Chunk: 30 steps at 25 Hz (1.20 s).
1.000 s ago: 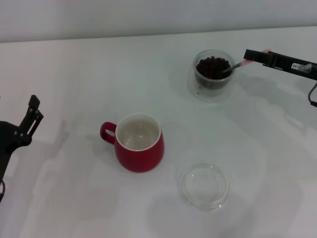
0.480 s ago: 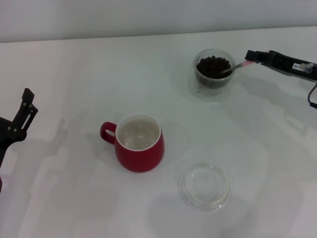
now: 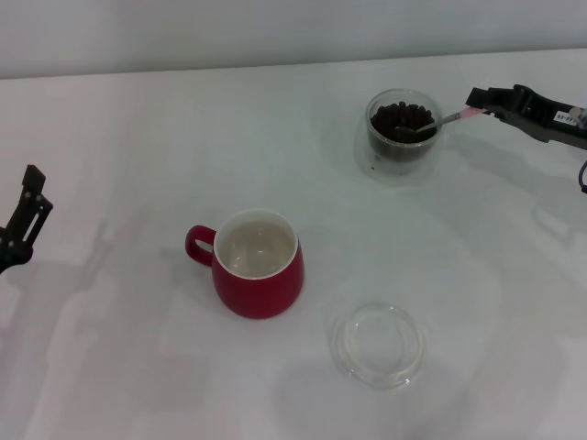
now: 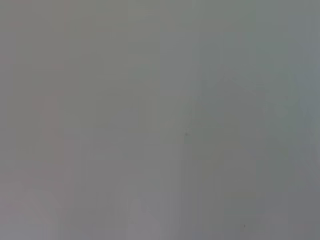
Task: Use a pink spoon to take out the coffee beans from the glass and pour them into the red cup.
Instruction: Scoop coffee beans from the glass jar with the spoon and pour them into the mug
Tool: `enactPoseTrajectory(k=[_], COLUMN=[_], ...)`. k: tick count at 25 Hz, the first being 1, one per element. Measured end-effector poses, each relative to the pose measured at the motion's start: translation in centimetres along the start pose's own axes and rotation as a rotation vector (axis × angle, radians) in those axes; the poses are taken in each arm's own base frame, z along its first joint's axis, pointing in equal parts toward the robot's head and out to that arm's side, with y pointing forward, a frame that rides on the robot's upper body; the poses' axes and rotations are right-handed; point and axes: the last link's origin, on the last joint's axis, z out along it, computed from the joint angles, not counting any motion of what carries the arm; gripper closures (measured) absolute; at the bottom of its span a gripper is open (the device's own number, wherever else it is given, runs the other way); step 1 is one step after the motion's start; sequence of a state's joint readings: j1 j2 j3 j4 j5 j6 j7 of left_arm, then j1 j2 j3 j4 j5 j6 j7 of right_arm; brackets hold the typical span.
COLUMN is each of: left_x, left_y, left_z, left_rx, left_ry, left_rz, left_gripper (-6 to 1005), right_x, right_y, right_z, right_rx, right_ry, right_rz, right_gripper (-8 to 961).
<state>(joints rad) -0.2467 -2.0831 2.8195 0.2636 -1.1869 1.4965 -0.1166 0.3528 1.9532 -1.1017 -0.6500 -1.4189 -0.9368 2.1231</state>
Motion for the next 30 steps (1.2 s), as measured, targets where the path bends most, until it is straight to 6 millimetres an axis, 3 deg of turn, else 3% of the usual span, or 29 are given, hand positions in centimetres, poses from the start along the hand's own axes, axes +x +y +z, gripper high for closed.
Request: enactPoseTrajectory(k=[14, 30], left_x=[0.0, 0.1], left_y=[-0.2, -0.3], left_z=[0.0, 0.2], left_rx=[0.002, 0.013], left_ry=[-0.001, 0.003], left_rz=[0.008, 0.007], left_gripper=[127, 127], right_x=[-0.9, -1.6], right_y=[0.1, 0.3], right_z=[-0.4, 1.3], right_rx=[-0.023, -0.023], right_ry=[-0.027, 0.049], right_rz=[0.108, 0.192], right_gripper=[791, 789])
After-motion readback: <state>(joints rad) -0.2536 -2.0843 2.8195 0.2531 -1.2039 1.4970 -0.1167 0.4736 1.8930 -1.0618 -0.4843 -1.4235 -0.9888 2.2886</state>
